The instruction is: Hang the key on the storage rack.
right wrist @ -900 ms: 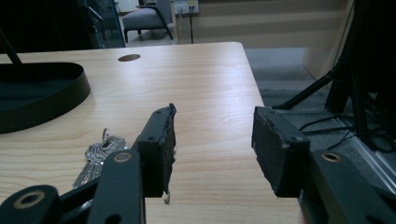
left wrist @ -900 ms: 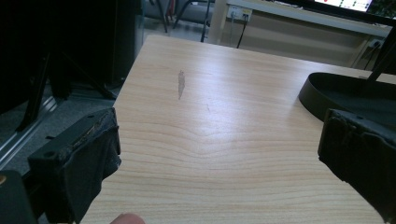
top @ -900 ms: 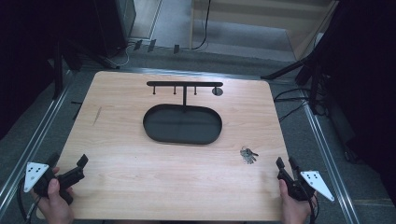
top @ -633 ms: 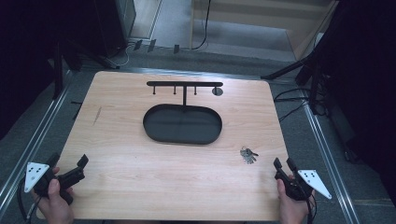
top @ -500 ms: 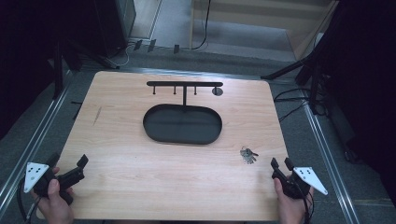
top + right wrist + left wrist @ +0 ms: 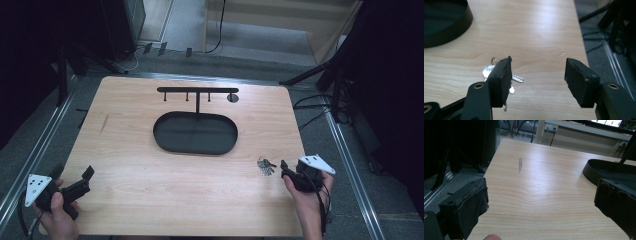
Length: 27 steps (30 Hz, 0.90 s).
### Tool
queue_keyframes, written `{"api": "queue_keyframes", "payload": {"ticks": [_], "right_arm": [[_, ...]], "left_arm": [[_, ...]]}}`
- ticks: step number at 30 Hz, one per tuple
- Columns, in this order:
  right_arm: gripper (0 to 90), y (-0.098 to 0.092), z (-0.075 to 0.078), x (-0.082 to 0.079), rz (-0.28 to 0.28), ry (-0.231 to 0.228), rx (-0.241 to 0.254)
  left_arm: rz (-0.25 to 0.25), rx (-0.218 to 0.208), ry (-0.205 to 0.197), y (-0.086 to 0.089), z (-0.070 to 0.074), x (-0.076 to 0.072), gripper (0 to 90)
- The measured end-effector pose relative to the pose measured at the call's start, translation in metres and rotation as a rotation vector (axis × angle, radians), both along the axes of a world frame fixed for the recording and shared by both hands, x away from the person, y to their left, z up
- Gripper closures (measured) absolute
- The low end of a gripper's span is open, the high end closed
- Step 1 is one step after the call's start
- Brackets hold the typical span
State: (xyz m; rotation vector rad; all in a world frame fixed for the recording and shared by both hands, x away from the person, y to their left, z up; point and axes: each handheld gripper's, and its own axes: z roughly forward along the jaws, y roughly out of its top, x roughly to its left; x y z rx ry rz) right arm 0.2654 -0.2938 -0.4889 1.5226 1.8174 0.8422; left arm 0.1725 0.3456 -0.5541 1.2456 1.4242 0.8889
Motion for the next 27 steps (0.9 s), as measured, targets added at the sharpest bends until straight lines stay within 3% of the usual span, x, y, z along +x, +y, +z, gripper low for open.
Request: {"api": "queue_keyframes", "payload": {"ticks": [1, 3, 8, 9, 11, 12, 13, 16, 20, 24, 27], "right_arm": [[37.8, 0.006, 0.004, 0.012, 0.027, 0.078, -0.005], [36.6, 0.012, 0.007, 0.023, 0.051, 0.152, -0.037], [33.6, 0.022, 0.012, 0.044, 0.090, 0.270, -0.057], [32.0, 0.027, 0.013, 0.053, 0.098, 0.333, -0.065], [30.3, 0.033, 0.014, 0.061, 0.109, 0.391, -0.073], [30.3, 0.033, 0.014, 0.061, 0.109, 0.391, -0.073], [30.0, 0.039, 0.013, 0.070, 0.118, 0.450, -0.089], [29.7, 0.044, 0.010, 0.081, 0.131, 0.547, -0.082], [29.0, 0.047, 0.004, 0.092, 0.147, 0.619, -0.109], [26.9, 0.046, 0.000, 0.098, 0.158, 0.651, -0.093], [25.0, 0.049, -0.006, 0.099, 0.174, 0.674, -0.116]], "left_arm": [[0.000, 0.001, 0.000, 0.000, 0.000, 0.000, 0.0], [-0.001, 0.000, 0.000, 0.000, 0.000, 0.000, 0.0], [0.000, 0.001, 0.000, 0.000, 0.000, 0.000, 0.0], [-0.001, 0.000, 0.000, 0.000, 0.000, 0.000, 0.0], [-0.001, -0.002, 0.001, 0.000, 0.000, 0.000, 0.0], [-0.001, -0.002, 0.001, 0.000, 0.000, 0.000, 0.0], [-0.001, -0.002, 0.002, 0.000, 0.000, 0.000, 0.0], [-0.003, -0.004, 0.001, 0.001, 0.000, 0.000, 0.0], [-0.004, -0.009, 0.000, 0.001, 0.000, 0.000, 0.0], [-0.005, -0.009, 0.001, 0.002, 0.000, 0.001, 0.0], [-0.006, -0.009, 0.001, 0.002, 0.000, 0.001, 0.0]]}}
